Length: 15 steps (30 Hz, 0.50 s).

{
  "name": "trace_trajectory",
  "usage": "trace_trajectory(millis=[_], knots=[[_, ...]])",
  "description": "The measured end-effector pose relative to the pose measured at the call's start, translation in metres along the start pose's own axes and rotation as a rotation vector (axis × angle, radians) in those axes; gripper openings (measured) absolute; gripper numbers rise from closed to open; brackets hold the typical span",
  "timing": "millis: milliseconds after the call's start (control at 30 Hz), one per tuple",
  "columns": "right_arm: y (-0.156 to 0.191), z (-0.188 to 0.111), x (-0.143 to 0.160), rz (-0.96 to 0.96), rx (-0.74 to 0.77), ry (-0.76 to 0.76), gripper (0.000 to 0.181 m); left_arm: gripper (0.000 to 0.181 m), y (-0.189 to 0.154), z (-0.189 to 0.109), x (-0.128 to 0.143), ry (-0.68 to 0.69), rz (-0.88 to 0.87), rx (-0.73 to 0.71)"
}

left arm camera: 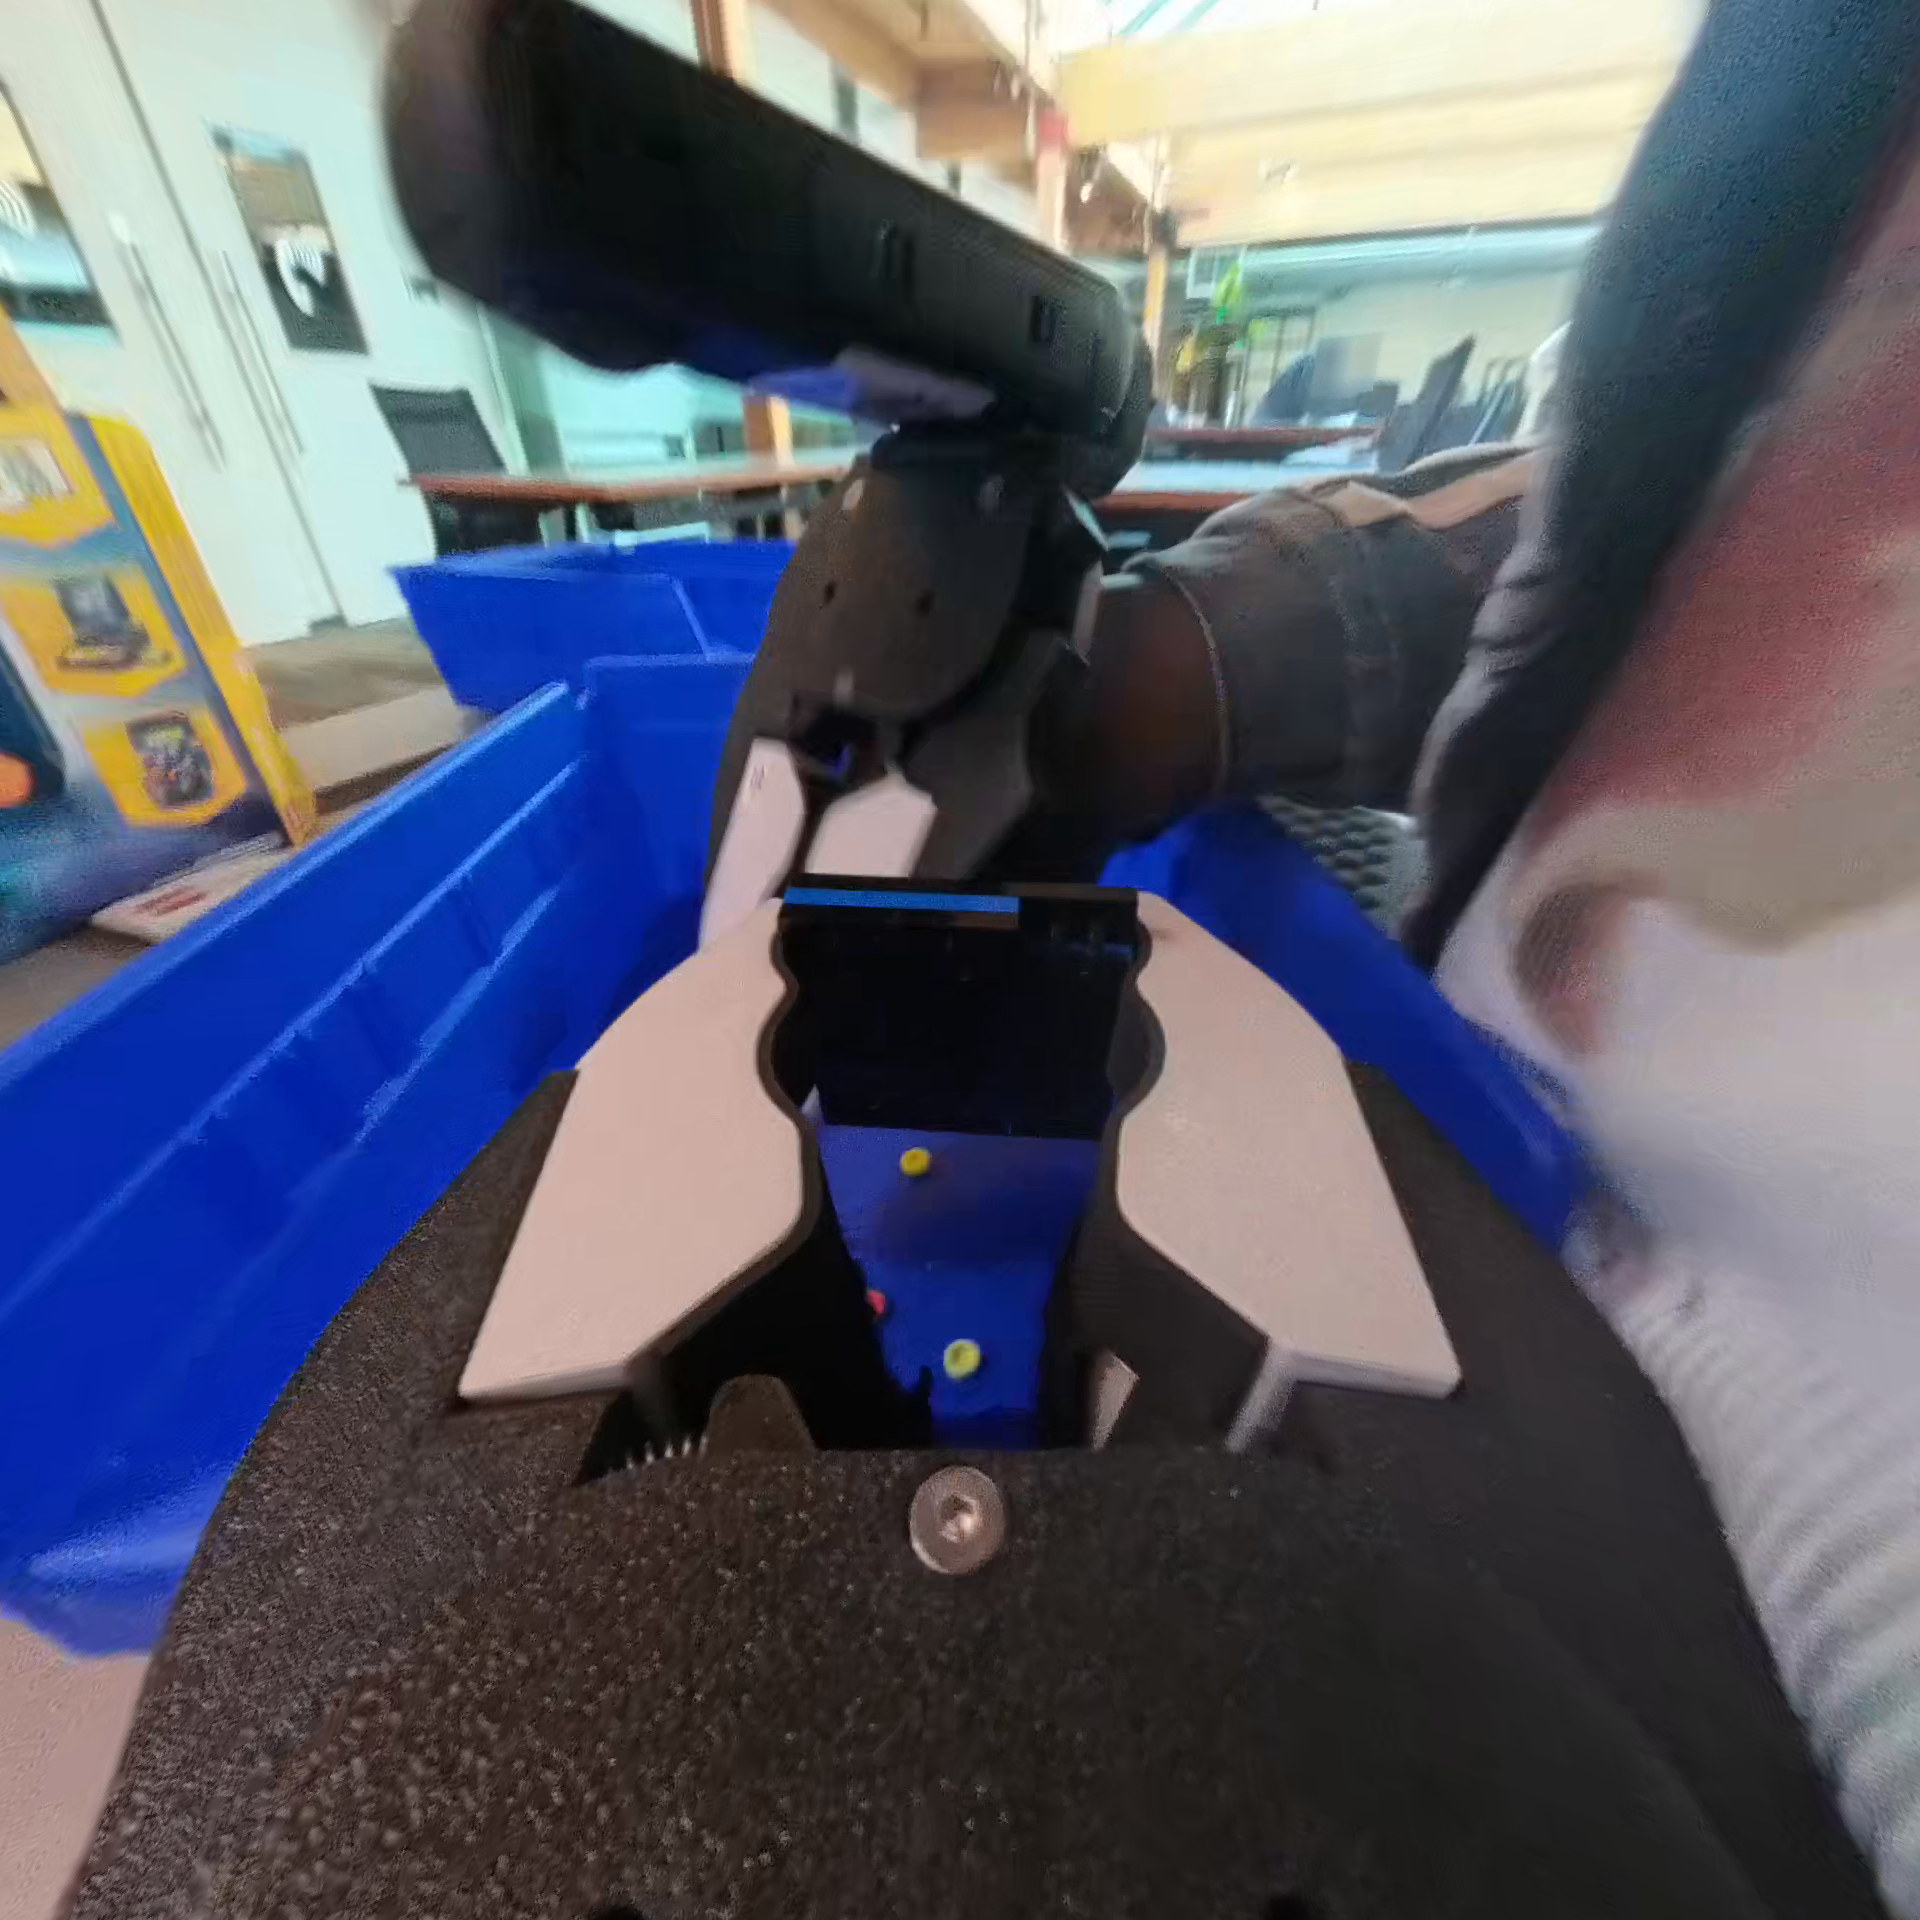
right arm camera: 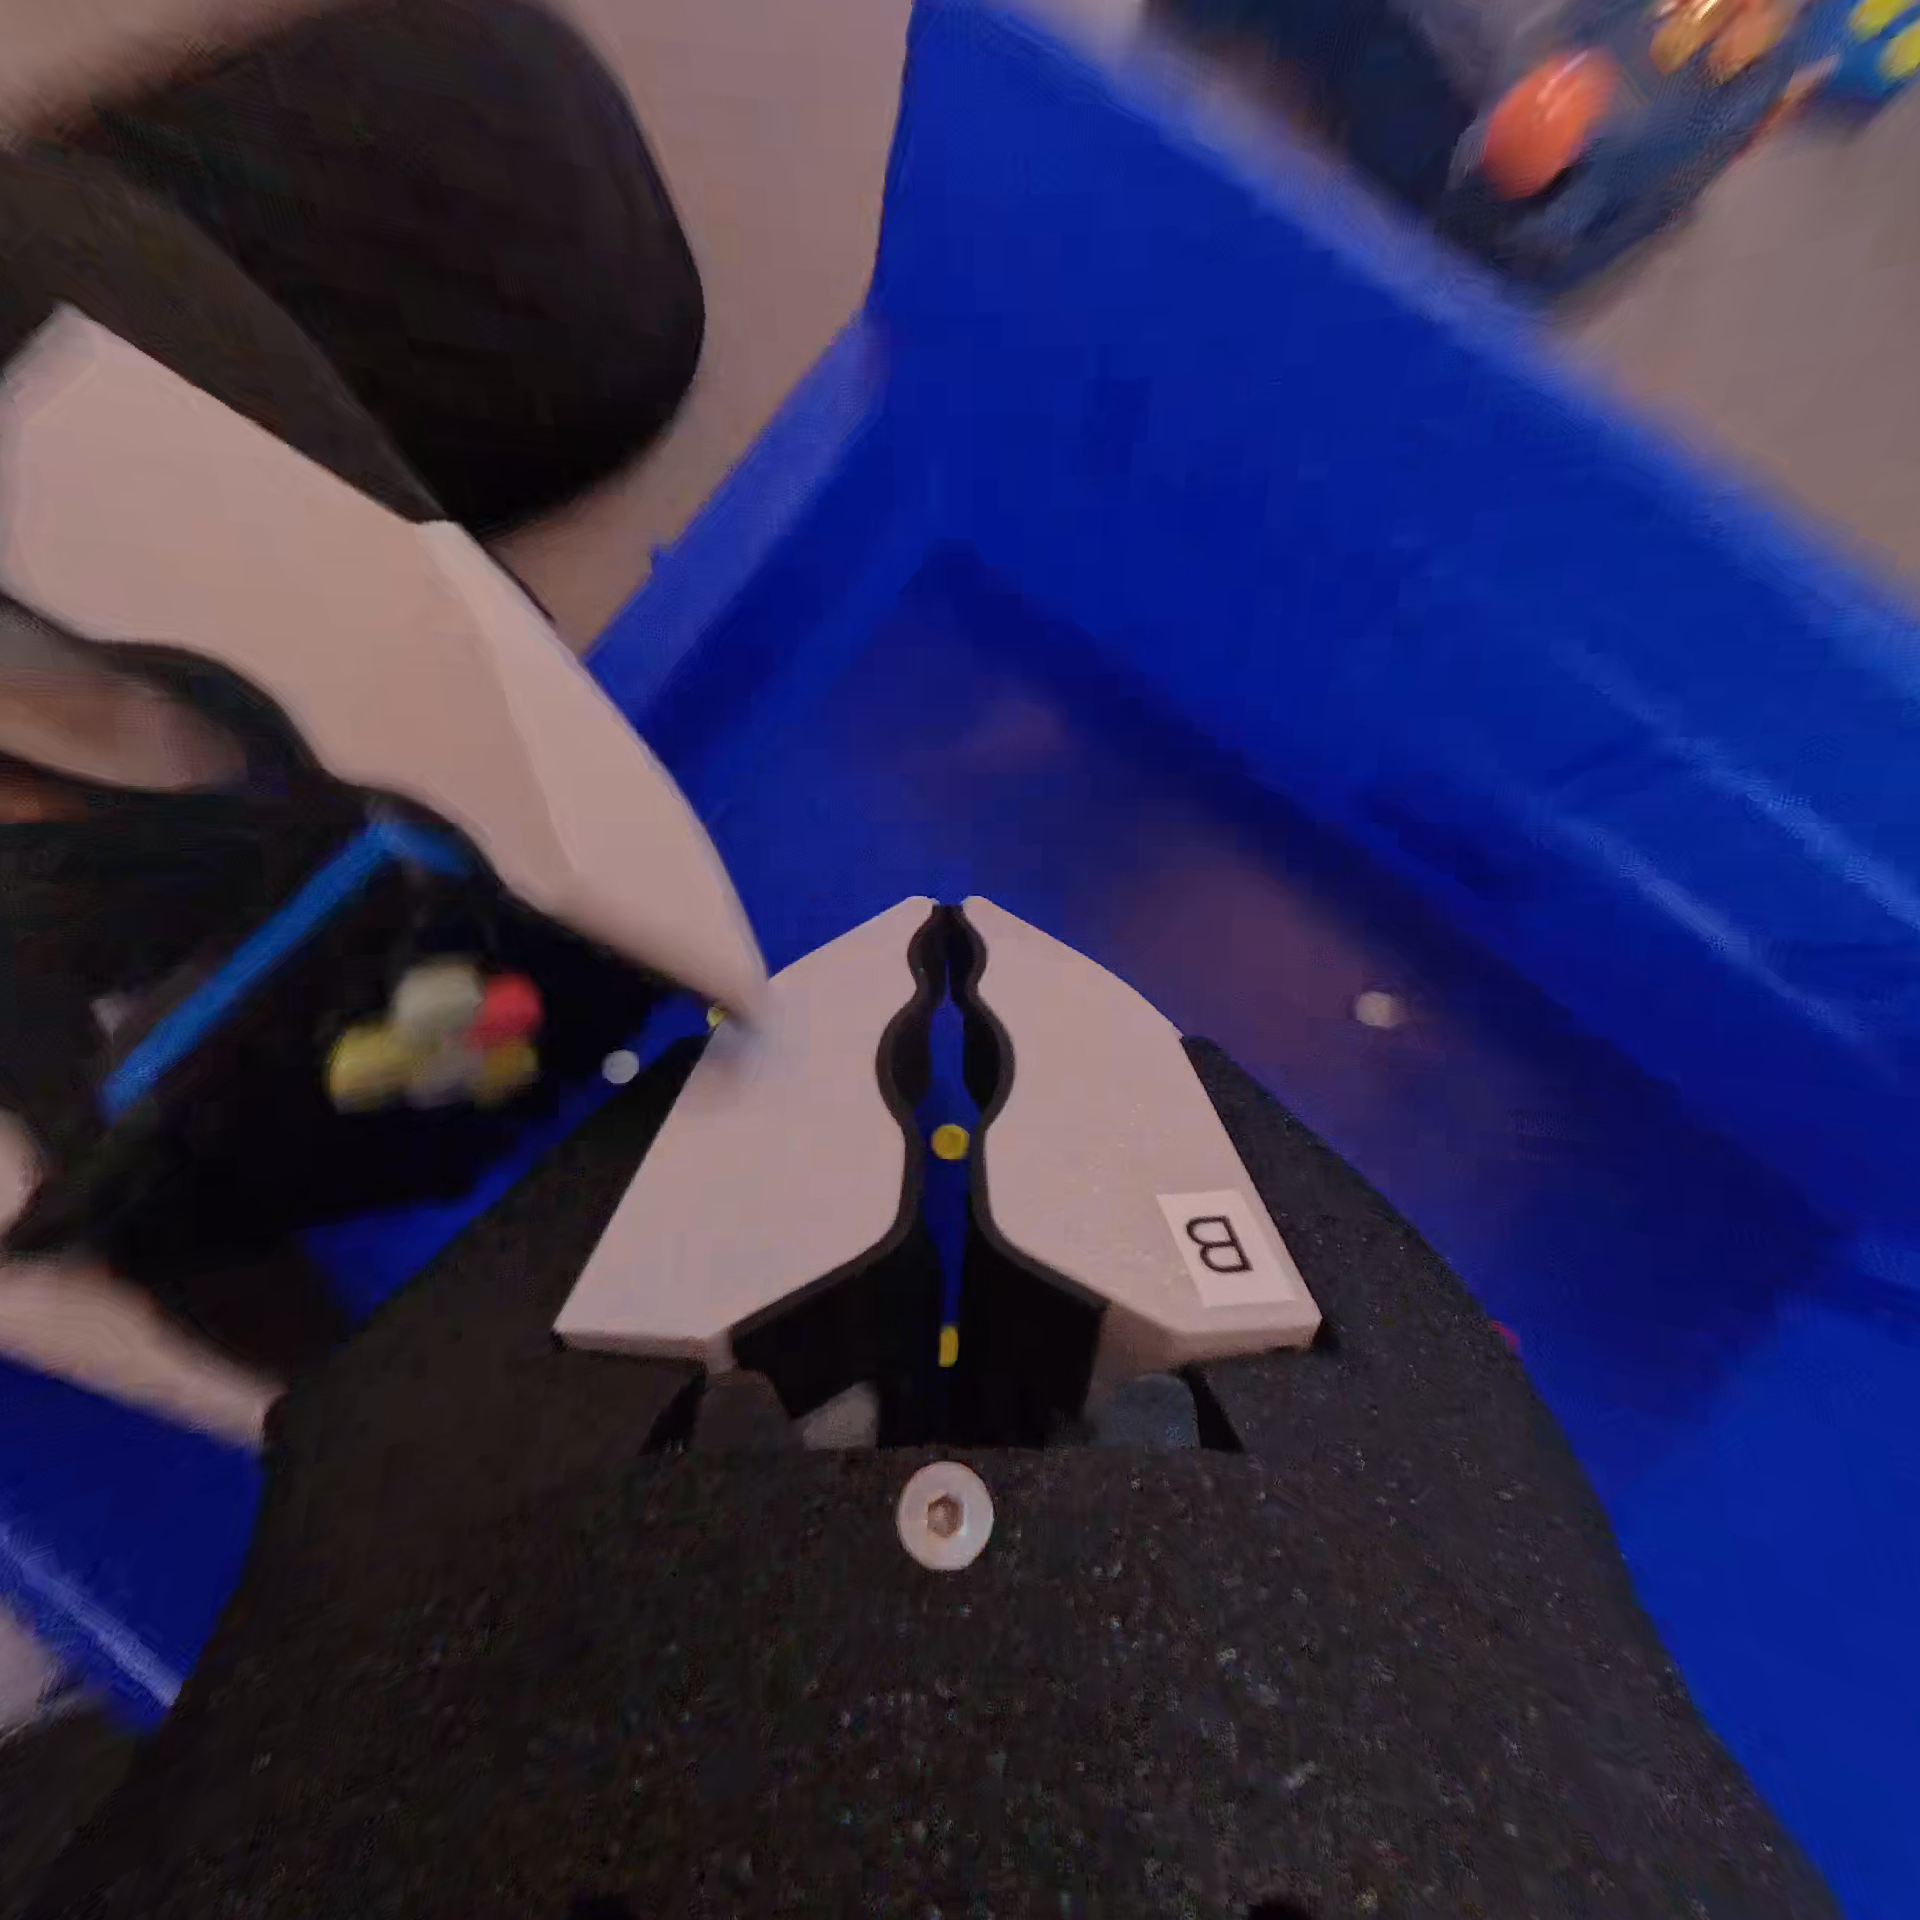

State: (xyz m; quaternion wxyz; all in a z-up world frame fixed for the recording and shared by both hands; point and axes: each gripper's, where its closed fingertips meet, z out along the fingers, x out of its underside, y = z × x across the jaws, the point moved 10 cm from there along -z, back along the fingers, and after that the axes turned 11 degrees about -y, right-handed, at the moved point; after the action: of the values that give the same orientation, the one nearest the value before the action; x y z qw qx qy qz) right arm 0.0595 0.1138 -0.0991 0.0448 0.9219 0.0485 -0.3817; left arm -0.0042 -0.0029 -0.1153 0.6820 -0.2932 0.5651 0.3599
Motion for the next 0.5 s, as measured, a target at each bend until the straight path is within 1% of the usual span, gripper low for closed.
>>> trace_trajectory(millis=[33,67,100,133,200,267,367,433,500], knots=[[0.004,0.010,0.003,0.054,-0.105,0.037,0.001,0.056,0.007,-0.002,0.004,0.026,0.038,-0.080],[0.000,0.008,0.000,0.130,-0.165,0.001,0.001,0.055,0.016,-0.007,0.003,0.007,0.043,-0.145],[-0.010,-0.002,-0.003,0.195,-0.162,-0.090,0.000,0.055,0.022,-0.012,0.003,-0.004,0.001,-0.178],[-0.020,-0.012,-0.004,0.227,-0.141,-0.131,0.000,0.055,0.023,-0.014,0.003,-0.026,-0.026,-0.189],[-0.030,-0.028,-0.009,0.250,-0.166,-0.172,0.000,0.055,0.024,-0.014,0.002,-0.022,0.015,-0.198],[-0.025,-0.038,-0.017,0.251,-0.291,-0.258,0.003,0.055,0.024,-0.013,0.003,-0.051,-0.019,-0.193],[-0.013,-0.037,-0.019,0.268,-0.453,-0.329,0.010,0.055,0.020,-0.013,0.003,-0.072,-0.004,-0.184],[-0.007,-0.031,-0.016,0.236,-0.480,-0.337,0.012,0.055,0.017,-0.013,0.003,-0.109,-0.011,-0.168],[-0.003,-0.028,-0.016,0.187,-0.474,-0.333,0.013,0.055,0.016,-0.014,0.003,-0.111,-0.016,-0.177]])
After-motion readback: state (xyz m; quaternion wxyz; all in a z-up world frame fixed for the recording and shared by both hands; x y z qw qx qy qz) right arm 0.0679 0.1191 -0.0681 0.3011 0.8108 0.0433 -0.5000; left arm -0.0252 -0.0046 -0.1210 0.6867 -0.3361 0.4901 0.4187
